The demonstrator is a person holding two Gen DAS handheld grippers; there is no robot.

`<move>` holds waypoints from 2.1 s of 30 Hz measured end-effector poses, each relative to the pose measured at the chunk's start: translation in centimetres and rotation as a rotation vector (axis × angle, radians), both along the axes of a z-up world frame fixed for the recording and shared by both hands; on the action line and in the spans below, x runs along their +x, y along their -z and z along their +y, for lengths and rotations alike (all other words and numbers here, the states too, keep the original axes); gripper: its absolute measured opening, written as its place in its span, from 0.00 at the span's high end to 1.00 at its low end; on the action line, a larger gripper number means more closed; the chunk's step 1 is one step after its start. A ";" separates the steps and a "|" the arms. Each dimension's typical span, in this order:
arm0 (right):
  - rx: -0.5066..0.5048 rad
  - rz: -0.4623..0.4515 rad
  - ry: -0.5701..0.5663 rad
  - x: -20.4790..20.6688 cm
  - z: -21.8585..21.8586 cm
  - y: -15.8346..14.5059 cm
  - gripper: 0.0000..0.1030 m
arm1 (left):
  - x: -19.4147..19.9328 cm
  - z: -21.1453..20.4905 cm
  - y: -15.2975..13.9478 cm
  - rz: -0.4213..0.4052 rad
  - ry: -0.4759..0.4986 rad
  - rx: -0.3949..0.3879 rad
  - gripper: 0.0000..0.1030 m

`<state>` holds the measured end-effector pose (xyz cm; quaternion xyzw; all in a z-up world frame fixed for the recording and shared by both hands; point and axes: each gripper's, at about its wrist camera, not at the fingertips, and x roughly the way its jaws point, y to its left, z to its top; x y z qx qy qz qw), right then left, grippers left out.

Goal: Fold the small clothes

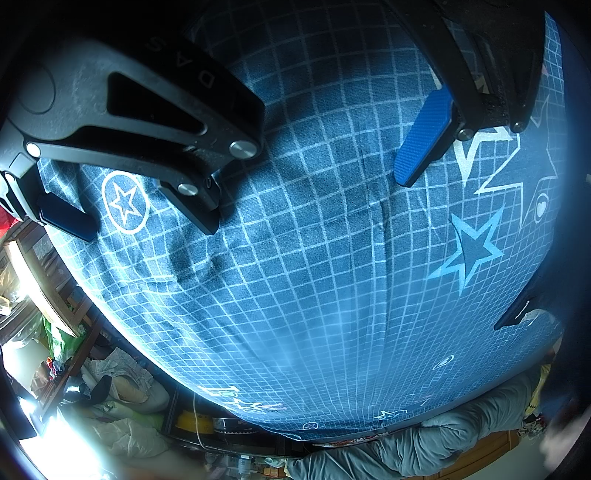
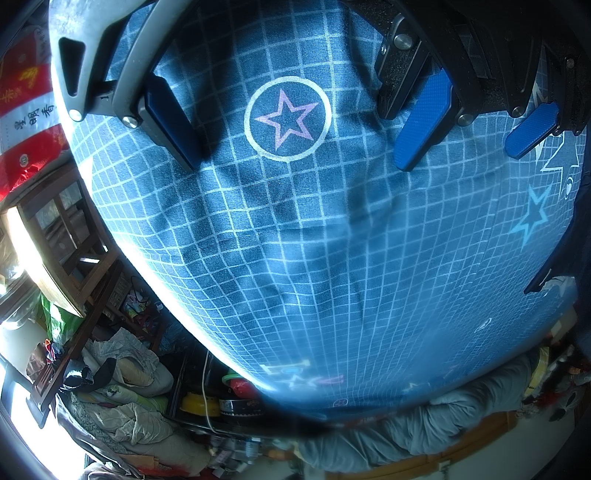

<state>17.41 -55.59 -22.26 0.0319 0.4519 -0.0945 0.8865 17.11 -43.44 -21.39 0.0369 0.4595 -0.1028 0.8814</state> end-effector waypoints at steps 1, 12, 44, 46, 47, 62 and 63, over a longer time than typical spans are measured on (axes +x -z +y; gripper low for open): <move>0.000 0.000 0.000 0.0 0.0 0.0 0.00 | 0.0 0.0 0.0 0.000 0.000 0.000 0.00; 0.000 0.000 0.000 0.0 0.0 0.0 0.00 | 0.0 0.0 0.0 0.000 0.000 -0.001 0.00; 0.004 -0.006 -0.001 0.0 0.0 0.1 0.00 | -0.1 0.0 0.1 0.001 -0.002 0.001 0.00; 0.005 -0.009 -0.002 0.0 0.0 0.1 0.00 | -0.1 0.0 0.1 0.000 -0.001 0.003 0.00; 0.007 -0.009 -0.004 0.0 0.0 0.1 0.00 | -0.1 0.1 0.1 0.001 -0.002 0.003 0.00; 0.028 -0.011 -0.016 0.6 -0.6 0.1 0.00 | 0.8 0.2 -0.5 0.078 0.147 0.009 0.00; 0.031 -0.012 -0.021 0.7 -0.7 0.1 0.00 | 1.1 0.5 -0.7 0.113 0.223 0.001 0.00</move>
